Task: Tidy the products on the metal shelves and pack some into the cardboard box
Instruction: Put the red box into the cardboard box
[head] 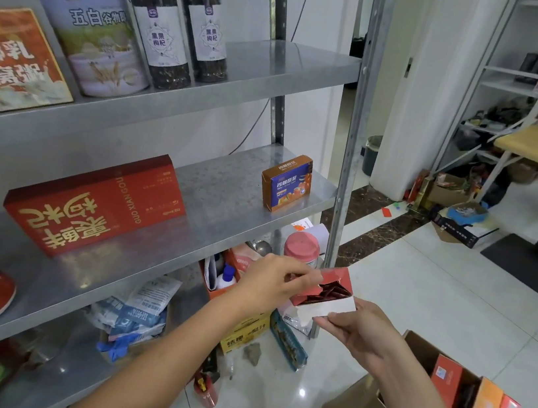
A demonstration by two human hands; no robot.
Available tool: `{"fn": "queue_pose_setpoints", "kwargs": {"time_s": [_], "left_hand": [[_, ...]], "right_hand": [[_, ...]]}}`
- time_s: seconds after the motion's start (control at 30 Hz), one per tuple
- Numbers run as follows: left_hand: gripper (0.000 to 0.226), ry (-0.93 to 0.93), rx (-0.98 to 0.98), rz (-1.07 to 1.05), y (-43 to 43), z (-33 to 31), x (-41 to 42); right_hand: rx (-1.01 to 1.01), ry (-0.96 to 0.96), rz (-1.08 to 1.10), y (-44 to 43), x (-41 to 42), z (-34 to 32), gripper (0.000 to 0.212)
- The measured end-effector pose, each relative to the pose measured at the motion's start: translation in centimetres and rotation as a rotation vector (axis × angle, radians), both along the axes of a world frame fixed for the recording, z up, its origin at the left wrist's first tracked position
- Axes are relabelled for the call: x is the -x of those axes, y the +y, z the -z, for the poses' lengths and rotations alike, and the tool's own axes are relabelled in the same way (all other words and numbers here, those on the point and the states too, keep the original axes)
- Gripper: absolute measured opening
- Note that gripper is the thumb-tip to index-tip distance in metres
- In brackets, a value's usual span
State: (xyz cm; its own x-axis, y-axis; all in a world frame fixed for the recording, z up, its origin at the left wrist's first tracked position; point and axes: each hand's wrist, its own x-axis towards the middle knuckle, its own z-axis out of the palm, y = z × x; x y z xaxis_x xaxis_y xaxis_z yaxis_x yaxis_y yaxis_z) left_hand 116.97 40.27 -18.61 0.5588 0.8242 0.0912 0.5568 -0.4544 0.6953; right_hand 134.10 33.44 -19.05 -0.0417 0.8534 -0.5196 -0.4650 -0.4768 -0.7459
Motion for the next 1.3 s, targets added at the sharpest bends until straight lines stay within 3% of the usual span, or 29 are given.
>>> {"fn": "queue_pose_setpoints", "kwargs": {"time_s": [0.17,0.37,0.43,0.57,0.63,0.77,0.87,1.07,1.17,1.3], "left_hand": [[0.036,-0.232,0.128,-0.091,-0.7,0.9,-1.4],[0.039,-0.313,0.134,-0.115,-1.6,1.4,-3.4],[0.041,-0.345,0.122,-0.104,-1.8,1.3,-3.9],[0.032,-0.327,0.037,-0.104,-2.3,0.7,-5.4],[0.03,-0.335,0.029,-0.114,-2.6,0.5,-6.1],[0.03,-0.309,0.05,-0.114,-2.7,0.6,-6.5],[0.023,-0.307,0.016,-0.167,-2.7,0.8,-6.5],[0.019,-0.332,-0.081,-0.176,-1.4,0.3,-5.5],[0.021,-0.365,-0.163,-0.078,-0.2,0.3,-4.1],[0.027,-0.342,-0.301,0.085,1.4,1.3,-1.9]], "right_hand": [[-0.066,0.016,-0.006,-0.5,-1.0,-0.1,0.032],[-0.121,0.15,-0.004,-1.4,-2.8,-0.1,0.027],[-0.107,0.272,0.006,-1.9,-3.8,-0.2,0.04],[-0.105,0.355,-0.001,-2.4,-5.3,-0.3,0.091],[-0.115,0.354,0.001,-2.6,-5.5,-0.3,0.099],[-0.101,0.378,0.047,-3.0,-5.7,-0.2,0.064],[-0.094,0.378,0.057,-3.0,-5.4,-0.2,0.051],[-0.17,0.392,0.106,-2.0,-3.5,0.0,0.05],[-0.187,0.481,0.115,-1.2,-2.4,0.3,0.062],[-0.13,0.561,0.128,0.1,-0.5,0.2,0.105]]}}
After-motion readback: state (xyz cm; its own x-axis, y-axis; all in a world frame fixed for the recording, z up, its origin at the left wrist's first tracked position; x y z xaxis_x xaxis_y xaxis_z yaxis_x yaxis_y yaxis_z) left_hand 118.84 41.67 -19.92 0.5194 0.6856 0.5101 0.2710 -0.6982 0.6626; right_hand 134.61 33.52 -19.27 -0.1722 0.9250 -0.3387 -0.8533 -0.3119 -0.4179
